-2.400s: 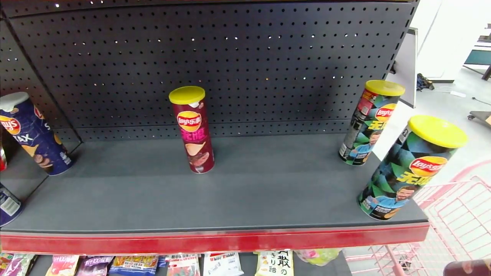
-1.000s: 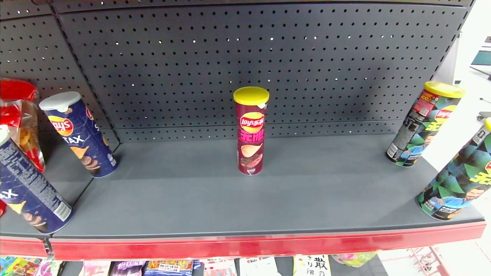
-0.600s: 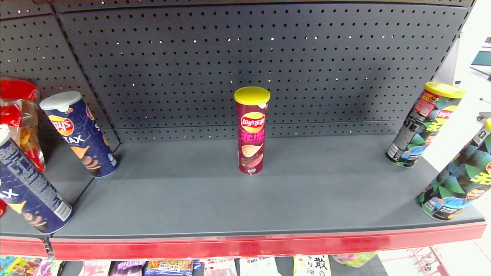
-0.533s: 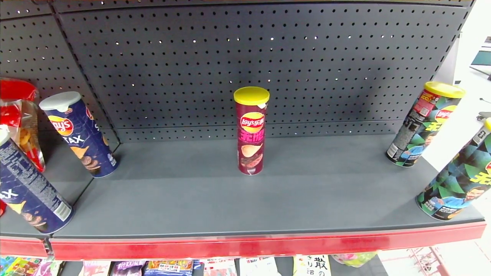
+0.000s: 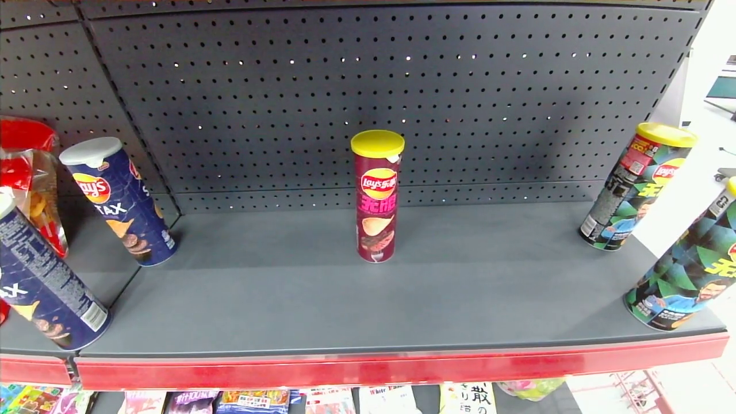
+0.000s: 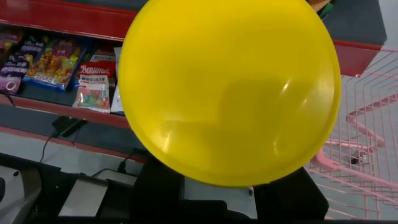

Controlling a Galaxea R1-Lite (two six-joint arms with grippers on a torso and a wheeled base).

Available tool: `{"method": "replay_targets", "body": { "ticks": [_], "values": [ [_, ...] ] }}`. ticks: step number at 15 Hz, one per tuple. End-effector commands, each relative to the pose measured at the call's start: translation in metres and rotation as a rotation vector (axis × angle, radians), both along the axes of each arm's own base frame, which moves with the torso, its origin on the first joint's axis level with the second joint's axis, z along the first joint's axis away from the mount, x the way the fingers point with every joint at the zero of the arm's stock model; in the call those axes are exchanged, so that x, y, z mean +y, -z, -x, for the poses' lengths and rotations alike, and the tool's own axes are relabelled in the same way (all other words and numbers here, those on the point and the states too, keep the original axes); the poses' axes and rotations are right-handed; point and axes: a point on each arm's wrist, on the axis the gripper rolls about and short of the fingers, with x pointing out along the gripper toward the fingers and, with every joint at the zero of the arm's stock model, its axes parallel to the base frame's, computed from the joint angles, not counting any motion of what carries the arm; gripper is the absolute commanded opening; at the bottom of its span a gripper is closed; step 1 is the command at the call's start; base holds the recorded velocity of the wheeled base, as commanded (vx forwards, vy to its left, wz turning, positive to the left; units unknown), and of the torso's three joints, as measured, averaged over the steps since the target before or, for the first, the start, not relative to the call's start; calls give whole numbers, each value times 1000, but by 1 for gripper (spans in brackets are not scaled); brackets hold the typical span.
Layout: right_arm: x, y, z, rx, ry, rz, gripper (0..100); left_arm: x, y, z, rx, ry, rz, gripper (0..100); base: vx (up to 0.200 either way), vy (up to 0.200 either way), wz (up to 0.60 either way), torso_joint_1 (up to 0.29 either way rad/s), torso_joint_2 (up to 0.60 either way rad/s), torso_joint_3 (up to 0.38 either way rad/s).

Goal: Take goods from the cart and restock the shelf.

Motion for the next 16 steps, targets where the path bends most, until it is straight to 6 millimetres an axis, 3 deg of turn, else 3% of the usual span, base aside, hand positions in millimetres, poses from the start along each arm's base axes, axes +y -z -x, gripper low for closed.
{"method": "replay_targets", "body": {
  "ticks": [1, 3, 5, 8, 11, 16],
  "values": [
    [0, 5, 2, -11, -1, 0, 0, -14, -138, -100, 98, 299, 106, 100, 0, 0, 0, 0, 0, 0],
    [0, 3, 2, -14, -1, 0, 0, -30, -104, -128, 197, 554, -66, 100, 0, 0, 0, 0, 0, 0],
    [0, 2, 2, -21, 0, 1, 0, -48, -92, -168, 270, 726, -101, 100, 0, 0, 0, 0, 0, 0],
    [0, 3, 3, -28, 5, 1, 0, -87, -71, -238, 256, 823, -137, 100, 0, 0, 0, 0, 0, 0],
    [0, 3, 3, -25, 5, 1, 0, -126, -66, -288, 146, 895, -152, 100, 0, 0, 0, 0, 0, 0],
    [0, 1, 3, -26, 15, 4, 0, -145, -65, -314, 112, 962, -180, 100, 0, 0, 0, 0, 0, 0]
  ]
}}
